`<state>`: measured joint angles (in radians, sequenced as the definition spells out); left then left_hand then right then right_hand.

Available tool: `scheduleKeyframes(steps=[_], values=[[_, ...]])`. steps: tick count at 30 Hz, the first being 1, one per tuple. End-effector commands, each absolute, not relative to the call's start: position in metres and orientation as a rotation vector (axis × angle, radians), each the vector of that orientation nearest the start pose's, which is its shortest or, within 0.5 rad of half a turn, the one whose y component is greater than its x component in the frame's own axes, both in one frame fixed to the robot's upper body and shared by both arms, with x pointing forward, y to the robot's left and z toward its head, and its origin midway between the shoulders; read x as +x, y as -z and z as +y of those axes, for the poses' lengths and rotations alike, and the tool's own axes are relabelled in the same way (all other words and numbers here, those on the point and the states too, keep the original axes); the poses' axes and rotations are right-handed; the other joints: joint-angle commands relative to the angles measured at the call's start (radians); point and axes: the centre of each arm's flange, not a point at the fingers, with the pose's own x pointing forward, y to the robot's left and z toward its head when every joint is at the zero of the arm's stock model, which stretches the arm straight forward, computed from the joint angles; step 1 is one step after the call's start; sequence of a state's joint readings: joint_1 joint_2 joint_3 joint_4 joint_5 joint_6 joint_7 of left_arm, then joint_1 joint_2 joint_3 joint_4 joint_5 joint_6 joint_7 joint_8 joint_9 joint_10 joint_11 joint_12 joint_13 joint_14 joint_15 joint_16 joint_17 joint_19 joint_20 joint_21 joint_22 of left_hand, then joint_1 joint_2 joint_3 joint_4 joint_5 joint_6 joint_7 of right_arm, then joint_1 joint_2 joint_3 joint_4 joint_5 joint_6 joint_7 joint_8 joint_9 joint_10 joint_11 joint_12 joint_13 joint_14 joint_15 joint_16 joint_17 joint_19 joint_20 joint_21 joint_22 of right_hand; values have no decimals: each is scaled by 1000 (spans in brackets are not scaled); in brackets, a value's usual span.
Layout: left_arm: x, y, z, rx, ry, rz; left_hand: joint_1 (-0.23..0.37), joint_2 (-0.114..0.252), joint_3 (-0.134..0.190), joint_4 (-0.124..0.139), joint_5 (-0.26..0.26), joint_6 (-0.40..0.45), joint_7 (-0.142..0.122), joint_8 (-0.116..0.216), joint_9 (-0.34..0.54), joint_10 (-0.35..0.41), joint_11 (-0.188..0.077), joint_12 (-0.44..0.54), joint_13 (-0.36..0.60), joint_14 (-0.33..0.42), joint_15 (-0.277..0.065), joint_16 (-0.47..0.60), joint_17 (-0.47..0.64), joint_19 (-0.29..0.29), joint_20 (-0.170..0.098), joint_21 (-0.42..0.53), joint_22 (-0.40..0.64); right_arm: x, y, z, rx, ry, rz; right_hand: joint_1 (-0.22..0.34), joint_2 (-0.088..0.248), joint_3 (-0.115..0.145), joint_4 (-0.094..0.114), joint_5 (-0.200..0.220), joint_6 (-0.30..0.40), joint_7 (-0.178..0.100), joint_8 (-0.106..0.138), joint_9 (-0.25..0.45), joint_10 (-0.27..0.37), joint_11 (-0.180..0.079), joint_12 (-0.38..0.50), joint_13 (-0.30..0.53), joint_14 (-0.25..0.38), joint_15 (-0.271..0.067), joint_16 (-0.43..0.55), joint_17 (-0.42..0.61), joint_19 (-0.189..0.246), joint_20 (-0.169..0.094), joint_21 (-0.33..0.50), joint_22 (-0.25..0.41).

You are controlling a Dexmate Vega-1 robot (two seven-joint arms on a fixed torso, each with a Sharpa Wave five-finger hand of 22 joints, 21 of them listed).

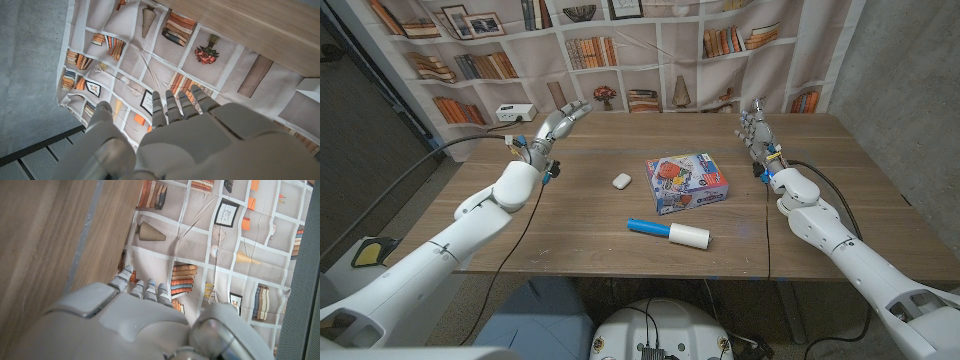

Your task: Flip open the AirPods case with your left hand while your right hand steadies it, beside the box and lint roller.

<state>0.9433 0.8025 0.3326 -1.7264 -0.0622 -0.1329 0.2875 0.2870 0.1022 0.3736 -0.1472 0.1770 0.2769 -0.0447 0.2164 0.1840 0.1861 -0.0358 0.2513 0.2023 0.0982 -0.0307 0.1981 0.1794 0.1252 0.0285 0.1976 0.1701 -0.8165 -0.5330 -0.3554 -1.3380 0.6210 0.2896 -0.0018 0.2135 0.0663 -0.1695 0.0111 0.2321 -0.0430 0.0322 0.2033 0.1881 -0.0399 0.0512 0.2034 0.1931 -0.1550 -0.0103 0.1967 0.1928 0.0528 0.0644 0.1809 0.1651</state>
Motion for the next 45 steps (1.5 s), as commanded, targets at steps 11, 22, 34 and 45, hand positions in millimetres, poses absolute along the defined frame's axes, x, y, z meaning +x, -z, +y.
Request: scheduleKeyframes(steps=[11,22,34,45], values=[[553,-66,301,816,-93,-832,240,24,153,-42,64,-1,-26,-13,10,43,-26,0,8,-15,-17,-18,-5,-7,-7,-8,2,642,-4,-302,9,-167,-657,13,3,-2,-9,-7,5,-3,-2,2,8,1,1,2,-4,-2,1,3,-7,8,4,4],[538,-78,300,952,-125,-831,221,-79,104,-25,30,-65,-51,-35,6,58,-45,-2,7,-29,-20,-15,-3,-17,-7,-9,3,643,0,-302,18,-166,-656,14,3,-2,-9,-7,5,-4,-2,2,8,2,0,2,-5,-2,1,3,-8,8,5,4],[531,-79,299,1017,-163,-842,214,-116,80,-14,7,-251,-70,-54,4,70,-55,-5,9,-29,-25,-12,-2,-19,-11,-7,4,641,3,-303,18,-165,-650,15,4,-2,-9,-8,5,-4,-3,2,8,1,0,2,-6,-2,1,3,-8,8,5,4],[524,-86,299,1088,-188,-839,216,-131,67,-12,0,-395,-77,-53,2,77,-65,-1,21,-36,-22,-12,-1,-31,-10,-9,4,637,5,-305,19,-161,-651,15,5,-2,-10,-9,6,-4,-3,2,8,3,0,2,-6,-3,1,3,-10,8,5,4]])
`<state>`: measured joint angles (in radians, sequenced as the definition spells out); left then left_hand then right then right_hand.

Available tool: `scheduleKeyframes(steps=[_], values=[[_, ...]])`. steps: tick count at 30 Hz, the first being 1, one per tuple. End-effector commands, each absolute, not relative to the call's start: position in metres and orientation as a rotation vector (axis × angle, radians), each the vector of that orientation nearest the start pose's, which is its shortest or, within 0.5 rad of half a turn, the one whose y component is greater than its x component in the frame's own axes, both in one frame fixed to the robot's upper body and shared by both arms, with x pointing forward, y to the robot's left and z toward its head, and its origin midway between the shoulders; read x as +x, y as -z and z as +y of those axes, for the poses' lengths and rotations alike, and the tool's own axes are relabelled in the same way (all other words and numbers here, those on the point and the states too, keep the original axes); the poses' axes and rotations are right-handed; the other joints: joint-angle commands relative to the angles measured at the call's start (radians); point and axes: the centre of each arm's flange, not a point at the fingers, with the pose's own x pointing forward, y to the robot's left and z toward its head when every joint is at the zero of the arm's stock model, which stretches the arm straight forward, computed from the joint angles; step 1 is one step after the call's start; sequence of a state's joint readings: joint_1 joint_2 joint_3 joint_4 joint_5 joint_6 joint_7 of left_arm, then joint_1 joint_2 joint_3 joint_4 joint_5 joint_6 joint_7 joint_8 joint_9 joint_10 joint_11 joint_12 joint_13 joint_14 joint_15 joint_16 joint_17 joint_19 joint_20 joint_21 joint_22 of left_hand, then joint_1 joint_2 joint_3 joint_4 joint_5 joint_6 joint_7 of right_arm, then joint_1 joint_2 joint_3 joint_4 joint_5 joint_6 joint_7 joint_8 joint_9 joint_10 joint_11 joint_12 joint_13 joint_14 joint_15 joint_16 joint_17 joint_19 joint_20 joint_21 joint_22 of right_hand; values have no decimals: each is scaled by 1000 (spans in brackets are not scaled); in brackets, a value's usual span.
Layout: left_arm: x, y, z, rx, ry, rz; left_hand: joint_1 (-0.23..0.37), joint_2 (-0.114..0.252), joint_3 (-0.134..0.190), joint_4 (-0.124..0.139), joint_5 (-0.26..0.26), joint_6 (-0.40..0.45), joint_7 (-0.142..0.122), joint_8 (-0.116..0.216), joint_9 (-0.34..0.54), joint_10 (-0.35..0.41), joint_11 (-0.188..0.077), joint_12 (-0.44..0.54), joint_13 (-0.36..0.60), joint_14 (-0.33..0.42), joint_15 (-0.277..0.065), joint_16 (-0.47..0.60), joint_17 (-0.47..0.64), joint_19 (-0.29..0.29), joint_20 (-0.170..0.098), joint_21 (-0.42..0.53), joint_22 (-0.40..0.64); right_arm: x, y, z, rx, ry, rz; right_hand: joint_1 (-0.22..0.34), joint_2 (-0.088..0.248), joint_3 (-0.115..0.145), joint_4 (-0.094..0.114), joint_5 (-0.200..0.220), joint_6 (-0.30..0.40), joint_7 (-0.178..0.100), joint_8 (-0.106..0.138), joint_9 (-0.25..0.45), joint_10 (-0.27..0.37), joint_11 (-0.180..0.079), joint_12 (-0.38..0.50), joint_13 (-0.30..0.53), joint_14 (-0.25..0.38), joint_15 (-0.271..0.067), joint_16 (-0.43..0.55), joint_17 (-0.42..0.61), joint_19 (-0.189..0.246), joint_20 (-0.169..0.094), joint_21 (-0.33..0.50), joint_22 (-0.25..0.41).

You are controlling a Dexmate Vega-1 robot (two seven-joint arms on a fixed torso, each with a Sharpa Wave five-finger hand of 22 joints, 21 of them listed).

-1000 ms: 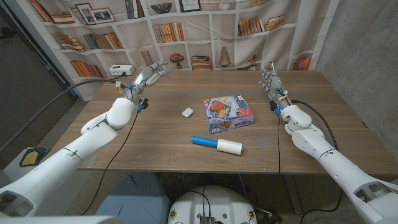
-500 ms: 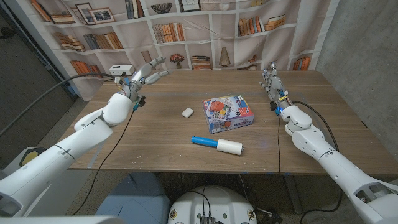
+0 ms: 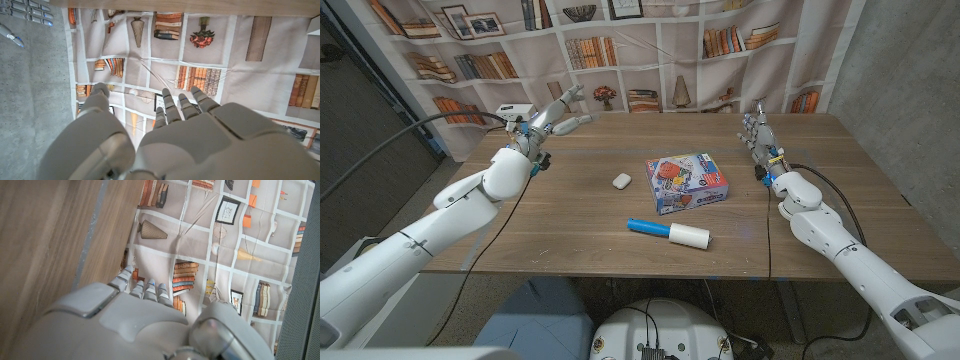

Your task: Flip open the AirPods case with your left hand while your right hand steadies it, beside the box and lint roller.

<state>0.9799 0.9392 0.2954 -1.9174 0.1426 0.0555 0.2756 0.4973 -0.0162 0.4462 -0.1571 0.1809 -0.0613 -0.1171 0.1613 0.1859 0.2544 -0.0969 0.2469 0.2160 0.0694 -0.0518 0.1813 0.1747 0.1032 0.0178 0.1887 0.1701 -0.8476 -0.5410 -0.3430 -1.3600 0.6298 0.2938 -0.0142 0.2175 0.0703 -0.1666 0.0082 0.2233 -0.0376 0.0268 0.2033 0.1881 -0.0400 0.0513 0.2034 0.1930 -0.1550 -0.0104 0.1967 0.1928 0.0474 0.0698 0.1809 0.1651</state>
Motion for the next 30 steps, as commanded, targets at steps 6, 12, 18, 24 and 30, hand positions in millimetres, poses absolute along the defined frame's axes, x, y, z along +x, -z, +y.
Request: scheduleKeyframes(steps=[6,12,18,24,30], values=[[519,-90,298,1168,-212,-831,9,-16,-7,-2,-5,-75,-11,9,0,25,-10,10,10,-12,-1,5,4,-12,1,0,4,636,7,-306,23,-158,-647,11,1,-5,-7,0,1,0,-3,2,8,2,0,2,-6,-2,1,3,-4,3,5,4],[516,-93,295,1238,-234,-817,19,-10,-3,-4,-3,-77,-9,17,0,45,-17,18,13,-12,-2,6,4,-14,3,0,4,636,7,-306,26,-155,-648,11,1,-5,-7,0,1,1,-4,3,8,2,0,2,-6,-2,1,3,-5,3,5,4],[515,-97,291,1319,-249,-806,41,0,7,-9,0,-56,-8,31,-1,38,-14,13,15,-16,-6,6,4,-12,4,2,4,636,7,-307,29,-153,-648,12,1,-5,-7,-1,1,0,-4,3,8,2,0,2,-7,-1,1,3,-5,3,5,4],[513,-103,286,1396,-280,-811,47,-7,4,-7,-2,-19,-12,43,-2,61,-16,19,14,-20,-9,5,3,-4,1,4,3,635,8,-308,30,-151,-648,11,1,-5,-7,-1,1,0,-4,3,8,2,0,2,-7,-3,1,4,-5,3,5,4],[514,-106,281,1399,-294,-840,48,-10,1,-6,-4,-21,-14,41,-2,72,-18,21,15,-30,-9,3,3,-6,-2,3,3,635,7,-310,13,-154,-643,11,1,-5,-7,-1,1,0,-4,3,8,2,0,2,-6,-3,1,4,-5,5,5,4]])
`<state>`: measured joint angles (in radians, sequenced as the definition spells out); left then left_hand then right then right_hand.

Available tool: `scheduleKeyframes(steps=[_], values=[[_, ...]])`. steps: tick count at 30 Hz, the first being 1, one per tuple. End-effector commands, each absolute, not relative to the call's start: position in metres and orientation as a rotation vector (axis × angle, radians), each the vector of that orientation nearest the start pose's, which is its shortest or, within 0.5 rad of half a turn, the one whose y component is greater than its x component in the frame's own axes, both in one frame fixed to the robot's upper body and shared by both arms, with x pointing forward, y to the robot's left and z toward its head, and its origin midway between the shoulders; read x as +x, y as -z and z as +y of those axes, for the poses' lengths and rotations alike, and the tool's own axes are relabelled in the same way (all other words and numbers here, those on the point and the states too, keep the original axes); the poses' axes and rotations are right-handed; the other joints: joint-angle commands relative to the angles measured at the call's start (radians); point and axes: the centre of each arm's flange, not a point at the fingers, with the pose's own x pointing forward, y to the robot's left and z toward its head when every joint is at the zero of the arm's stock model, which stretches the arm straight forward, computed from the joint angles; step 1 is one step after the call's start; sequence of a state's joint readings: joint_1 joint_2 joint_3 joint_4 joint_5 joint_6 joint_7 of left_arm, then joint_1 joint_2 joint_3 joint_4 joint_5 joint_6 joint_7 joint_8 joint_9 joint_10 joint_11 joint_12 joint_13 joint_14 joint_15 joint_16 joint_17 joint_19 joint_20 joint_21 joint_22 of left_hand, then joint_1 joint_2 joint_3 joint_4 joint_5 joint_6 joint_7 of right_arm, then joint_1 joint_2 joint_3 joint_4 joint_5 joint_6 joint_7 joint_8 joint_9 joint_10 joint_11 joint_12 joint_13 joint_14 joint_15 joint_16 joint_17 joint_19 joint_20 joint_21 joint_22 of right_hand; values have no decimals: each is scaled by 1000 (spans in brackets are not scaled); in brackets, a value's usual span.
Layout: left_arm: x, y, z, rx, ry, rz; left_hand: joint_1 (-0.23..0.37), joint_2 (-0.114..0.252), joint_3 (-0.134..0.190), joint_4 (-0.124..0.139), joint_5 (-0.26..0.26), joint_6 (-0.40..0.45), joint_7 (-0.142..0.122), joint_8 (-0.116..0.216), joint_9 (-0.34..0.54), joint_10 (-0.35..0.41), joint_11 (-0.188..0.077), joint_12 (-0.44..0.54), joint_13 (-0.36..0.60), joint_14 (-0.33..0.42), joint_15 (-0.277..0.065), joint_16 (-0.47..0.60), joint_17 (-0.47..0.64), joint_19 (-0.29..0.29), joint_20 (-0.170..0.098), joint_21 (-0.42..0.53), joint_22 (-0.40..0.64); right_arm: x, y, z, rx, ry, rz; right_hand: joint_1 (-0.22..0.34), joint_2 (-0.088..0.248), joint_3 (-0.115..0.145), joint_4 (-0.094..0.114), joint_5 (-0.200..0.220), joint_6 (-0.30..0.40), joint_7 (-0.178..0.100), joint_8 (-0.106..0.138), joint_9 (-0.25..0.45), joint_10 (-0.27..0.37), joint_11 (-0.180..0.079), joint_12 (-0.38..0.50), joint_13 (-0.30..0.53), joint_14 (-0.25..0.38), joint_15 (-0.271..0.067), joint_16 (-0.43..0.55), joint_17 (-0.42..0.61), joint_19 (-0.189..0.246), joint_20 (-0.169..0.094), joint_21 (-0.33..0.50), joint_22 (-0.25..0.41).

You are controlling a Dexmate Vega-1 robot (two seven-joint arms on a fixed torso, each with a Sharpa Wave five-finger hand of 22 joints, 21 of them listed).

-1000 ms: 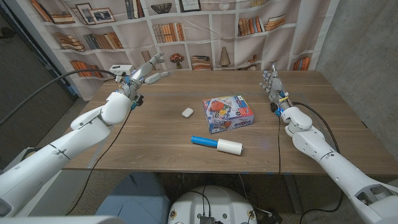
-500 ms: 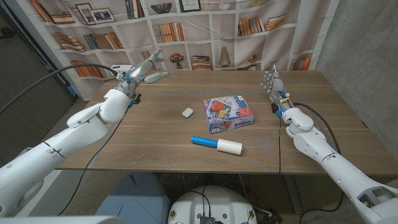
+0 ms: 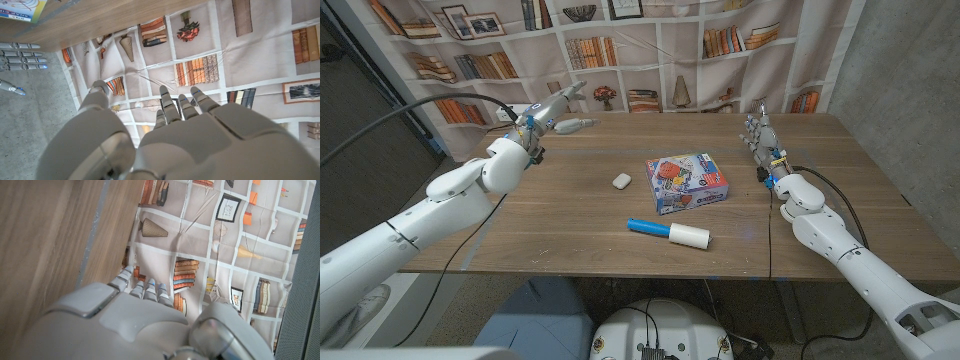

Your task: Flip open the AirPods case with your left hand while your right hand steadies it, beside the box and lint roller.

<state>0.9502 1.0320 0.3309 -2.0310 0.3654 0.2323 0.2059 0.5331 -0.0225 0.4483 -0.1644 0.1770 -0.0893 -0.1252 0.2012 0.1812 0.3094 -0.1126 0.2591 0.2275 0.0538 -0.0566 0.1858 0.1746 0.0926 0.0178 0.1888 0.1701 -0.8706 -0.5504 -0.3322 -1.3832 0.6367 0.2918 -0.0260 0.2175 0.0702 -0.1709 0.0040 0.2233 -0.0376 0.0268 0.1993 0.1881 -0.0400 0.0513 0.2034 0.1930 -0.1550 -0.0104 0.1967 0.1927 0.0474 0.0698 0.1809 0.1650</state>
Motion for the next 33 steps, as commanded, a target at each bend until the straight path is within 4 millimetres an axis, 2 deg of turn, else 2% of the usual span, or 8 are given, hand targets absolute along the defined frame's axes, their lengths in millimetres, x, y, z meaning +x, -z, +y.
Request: scheduleKeyframes(steps=[1,4,9,11,13,17,23,33], values=[[514,-106,279,1418,-295,-838,12,-6,-2,2,0,9,-5,1,2,27,-2,12,4,-18,-4,-2,3,2,-4,2,3,635,7,-310,15,-155,-648,11,1,-1,-3,-1,1,0,0,3,9,1,0,2,-6,-4,2,4,-5,5,5,4],[515,-108,273,1467,-300,-843,10,-9,-5,4,-2,12,-5,1,2,57,-13,22,6,-17,-7,1,3,0,-8,2,4,634,6,-311,16,-154,-652,10,0,-2,-3,-1,2,0,0,3,9,1,0,2,-6,-4,2,4,-5,6,5,4],[516,-111,267,1516,-294,-845,7,-15,-11,7,-3,29,-1,5,2,84,-12,30,9,1,-15,10,3,5,-10,3,3,633,5,-311,12,-154,-656,8,-1,-3,-2,-2,3,0,0,3,9,3,0,2,-7,-4,2,4,-5,7,6,4],[516,-112,265,1517,-288,-852,-50,-48,-50,29,-2,43,3,5,3,131,-14,43,15,31,-22,22,6,8,-12,4,4,633,5,-311,13,-155,-661,7,-2,-4,-2,-2,3,0,0,3,10,2,0,2,-6,-4,2,4,-5,7,6,4],[516,-113,264,1516,-286,-857,-62,-55,-58,33,1,49,4,5,3,148,-20,47,17,46,-22,27,6,13,-15,5,4,632,5,-311,9,-150,-667,6,-3,-5,-1,-2,3,-1,0,3,11,1,1,2,-6,-4,2,4,-5,7,6,4],[515,-114,263,1525,-281,-862,-65,-56,-61,33,3,55,6,6,3,164,-24,51,18,57,-27,30,5,18,-17,7,4,631,4,-311,4,-150,-665,5,-4,-6,-1,-3,3,-1,0,3,12,0,1,2,-6,-3,2,5,-6,8,6,4],[514,-119,264,1496,-247,-847,-70,-58,-69,32,9,49,8,-2,2,256,-40,81,29,97,-39,37,4,20,-17,5,3,631,4,-311,2,-149,-665,4,-5,-7,-1,-3,4,0,0,3,12,1,1,2,-6,-2,2,5,-7,9,5,4],[509,-124,255,1627,-261,-833,-63,-60,-70,26,12,39,13,-7,1,269,-40,82,32,99,-39,33,4,23,-17,5,3,632,5,-312,10,-152,-664,2,-6,-8,0,-3,7,-3,1,3,13,0,1,2,-5,-4,3,5,-7,10,6,5]])
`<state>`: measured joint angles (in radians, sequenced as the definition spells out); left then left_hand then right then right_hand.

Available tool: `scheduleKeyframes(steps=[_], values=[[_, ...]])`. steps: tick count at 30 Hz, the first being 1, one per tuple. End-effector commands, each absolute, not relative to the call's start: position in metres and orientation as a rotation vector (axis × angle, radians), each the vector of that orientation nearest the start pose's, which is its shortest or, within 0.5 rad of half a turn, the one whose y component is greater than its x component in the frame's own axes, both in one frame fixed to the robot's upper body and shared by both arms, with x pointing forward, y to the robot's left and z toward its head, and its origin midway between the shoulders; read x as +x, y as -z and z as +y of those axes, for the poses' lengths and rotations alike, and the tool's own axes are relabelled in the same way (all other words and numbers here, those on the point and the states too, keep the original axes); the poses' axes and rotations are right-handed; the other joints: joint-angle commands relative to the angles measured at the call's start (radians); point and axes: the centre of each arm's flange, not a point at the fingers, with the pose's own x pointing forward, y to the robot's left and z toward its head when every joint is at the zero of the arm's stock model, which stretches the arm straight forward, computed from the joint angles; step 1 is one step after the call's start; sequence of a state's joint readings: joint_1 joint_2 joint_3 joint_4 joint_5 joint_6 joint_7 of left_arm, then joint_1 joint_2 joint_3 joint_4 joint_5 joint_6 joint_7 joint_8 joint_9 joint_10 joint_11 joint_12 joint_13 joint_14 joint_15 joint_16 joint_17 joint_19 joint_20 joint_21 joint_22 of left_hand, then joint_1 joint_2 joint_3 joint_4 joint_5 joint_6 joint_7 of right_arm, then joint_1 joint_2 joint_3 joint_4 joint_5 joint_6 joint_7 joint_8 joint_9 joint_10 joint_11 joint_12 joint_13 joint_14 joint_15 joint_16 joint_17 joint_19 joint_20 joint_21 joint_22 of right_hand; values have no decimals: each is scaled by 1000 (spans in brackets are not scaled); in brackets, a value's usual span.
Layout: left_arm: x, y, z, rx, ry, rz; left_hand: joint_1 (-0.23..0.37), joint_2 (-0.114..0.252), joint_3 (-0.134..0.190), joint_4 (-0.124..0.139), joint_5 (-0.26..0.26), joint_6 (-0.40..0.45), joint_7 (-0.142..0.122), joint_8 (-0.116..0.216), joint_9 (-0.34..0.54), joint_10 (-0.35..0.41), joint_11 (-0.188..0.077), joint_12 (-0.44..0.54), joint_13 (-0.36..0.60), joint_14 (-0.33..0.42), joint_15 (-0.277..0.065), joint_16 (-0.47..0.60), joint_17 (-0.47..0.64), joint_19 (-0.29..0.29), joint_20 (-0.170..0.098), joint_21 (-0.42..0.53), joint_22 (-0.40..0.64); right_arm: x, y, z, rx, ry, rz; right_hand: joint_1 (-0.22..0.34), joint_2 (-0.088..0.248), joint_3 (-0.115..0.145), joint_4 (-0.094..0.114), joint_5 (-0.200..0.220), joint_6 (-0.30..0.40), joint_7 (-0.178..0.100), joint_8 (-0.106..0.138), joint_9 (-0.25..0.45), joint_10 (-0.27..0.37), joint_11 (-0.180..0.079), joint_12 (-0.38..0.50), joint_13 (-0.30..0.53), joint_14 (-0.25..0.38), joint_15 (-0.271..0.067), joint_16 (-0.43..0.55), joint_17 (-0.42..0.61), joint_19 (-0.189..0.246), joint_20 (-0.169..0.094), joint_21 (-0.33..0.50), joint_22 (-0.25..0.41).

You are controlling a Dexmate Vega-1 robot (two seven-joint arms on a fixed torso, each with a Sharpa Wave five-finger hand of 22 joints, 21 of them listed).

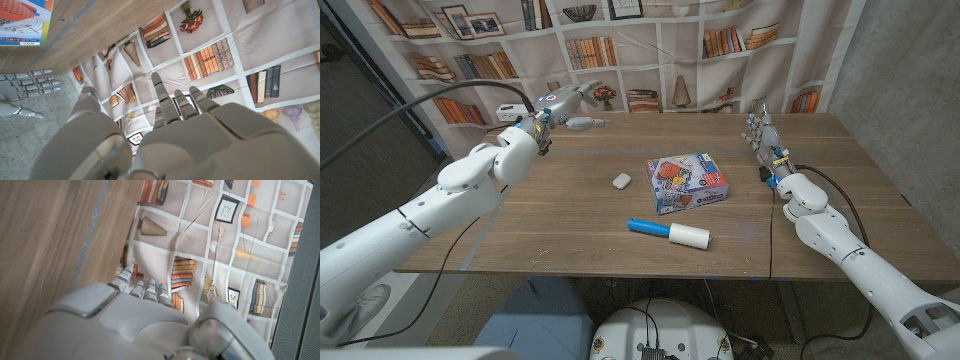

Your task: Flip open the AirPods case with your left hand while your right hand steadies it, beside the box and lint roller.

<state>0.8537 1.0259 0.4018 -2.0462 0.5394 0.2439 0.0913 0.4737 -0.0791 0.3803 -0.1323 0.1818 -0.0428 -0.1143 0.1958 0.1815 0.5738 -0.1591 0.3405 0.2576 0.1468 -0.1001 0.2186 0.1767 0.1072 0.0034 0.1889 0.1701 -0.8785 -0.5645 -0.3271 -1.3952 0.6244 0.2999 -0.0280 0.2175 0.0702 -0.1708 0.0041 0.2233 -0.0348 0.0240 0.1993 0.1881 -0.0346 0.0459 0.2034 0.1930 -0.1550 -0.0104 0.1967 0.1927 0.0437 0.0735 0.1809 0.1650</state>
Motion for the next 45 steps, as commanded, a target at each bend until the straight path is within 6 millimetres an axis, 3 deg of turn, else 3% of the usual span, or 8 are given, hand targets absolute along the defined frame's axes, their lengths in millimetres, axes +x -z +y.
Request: scheduleKeyframes(steps=[1,9,18,32,45], values=[[509,-124,254,1642,-267,-831,-3,-5,-3,-7,8,-10,2,-3,1,-4,6,-4,3,0,5,-4,2,8,-3,4,3,633,6,-311,16,-154,-664,1,-7,-9,0,-3,4,0,1,3,8,6,1,2,-5,-4,3,5,-3,7,6,5],[506,-123,242,1810,-313,-828,4,-9,-6,-11,11,-26,-7,-7,1,-27,2,-18,6,-18,6,-14,2,7,-5,3,2,633,6,-312,19,-152,-663,-10,-6,-13,6,-4,9,-1,2,3,11,3,2,2,0,-5,6,7,-3,8,6,5],[507,-118,240,1808,-339,-872,7,-13,-8,-13,13,-27,-7,-6,1,-24,-3,-19,7,-16,-3,-14,2,6,-7,2,2,633,6,-311,20,-152,-665,-15,-6,-15,9,-4,10,-1,2,3,11,2,1,2,0,-4,6,8,-3,8,6,5],[514,-116,225,1907,-257,-811,133,43,46,-42,13,-69,-21,-7,1,-115,-6,-76,8,-63,5,-28,1,-5,0,-2,2,633,8,-312,29,-146,-660,-19,-5,-16,11,-3,10,-1,1,3,11,3,1,2,-2,-5,6,8,-2,8,6,5],[518,-117,216,1939,-191,-787,174,56,63,-44,8,-82,-3,-6,1,-120,-1,-85,5,-78,7,-31,1,-14,5,-4,2,634,11,-315,46,-131,-654,-19,-2,-16,12,-2,10,-2,1,3,10,1,0,2,-2,-5,5,7,-3,8,6,5]])
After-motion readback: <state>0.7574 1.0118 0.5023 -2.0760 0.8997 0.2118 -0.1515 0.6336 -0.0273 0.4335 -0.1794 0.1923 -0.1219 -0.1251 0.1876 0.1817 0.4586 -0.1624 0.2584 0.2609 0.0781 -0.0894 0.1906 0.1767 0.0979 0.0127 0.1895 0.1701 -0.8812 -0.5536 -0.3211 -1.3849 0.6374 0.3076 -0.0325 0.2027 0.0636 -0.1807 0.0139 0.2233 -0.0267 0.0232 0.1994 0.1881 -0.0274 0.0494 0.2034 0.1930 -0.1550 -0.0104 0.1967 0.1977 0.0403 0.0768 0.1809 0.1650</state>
